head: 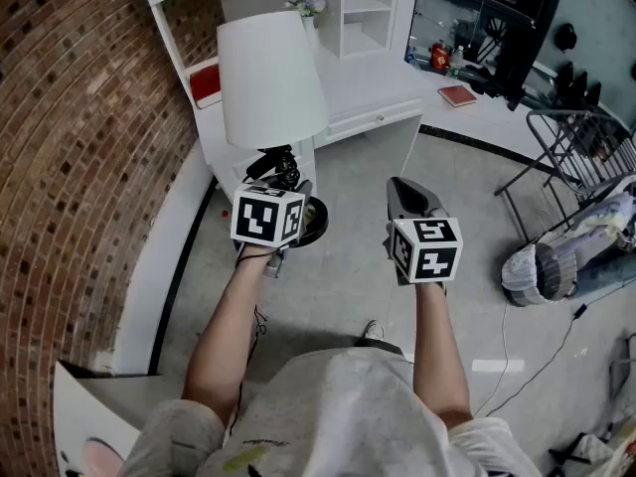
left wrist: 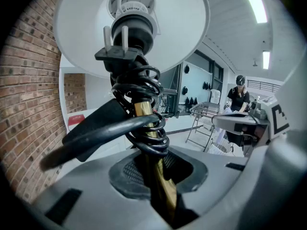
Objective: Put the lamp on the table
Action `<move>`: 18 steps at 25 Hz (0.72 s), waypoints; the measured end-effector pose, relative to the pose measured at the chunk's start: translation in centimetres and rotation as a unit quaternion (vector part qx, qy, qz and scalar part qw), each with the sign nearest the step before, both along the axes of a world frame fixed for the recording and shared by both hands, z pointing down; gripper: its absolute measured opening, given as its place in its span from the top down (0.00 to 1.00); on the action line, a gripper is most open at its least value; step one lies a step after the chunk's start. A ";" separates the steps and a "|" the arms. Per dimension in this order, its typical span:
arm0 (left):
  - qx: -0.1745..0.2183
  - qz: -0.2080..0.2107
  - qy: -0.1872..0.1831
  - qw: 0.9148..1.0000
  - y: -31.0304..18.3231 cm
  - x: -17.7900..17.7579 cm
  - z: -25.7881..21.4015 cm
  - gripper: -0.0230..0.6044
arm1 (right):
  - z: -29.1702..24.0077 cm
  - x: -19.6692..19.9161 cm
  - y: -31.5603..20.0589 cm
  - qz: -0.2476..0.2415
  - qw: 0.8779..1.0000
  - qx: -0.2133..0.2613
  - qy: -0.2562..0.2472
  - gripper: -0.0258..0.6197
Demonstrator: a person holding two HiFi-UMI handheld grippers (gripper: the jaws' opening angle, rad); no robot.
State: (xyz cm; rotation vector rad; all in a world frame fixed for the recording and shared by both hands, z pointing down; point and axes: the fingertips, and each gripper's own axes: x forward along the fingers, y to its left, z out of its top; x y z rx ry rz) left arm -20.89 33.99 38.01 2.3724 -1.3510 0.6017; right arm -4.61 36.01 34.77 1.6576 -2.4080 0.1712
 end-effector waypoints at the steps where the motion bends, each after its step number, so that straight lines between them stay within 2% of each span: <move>1: -0.001 0.000 0.000 1.000 0.0 -0.1 0.0 0.83 | 0.0 0.0 -0.1 0.002 1.000 0.001 -0.003 0.96; 18: -0.015 -0.007 -0.012 1.000 -2.5 0.4 1.6 0.83 | 1.9 0.7 -3.6 -0.006 1.000 -0.024 -0.017 0.96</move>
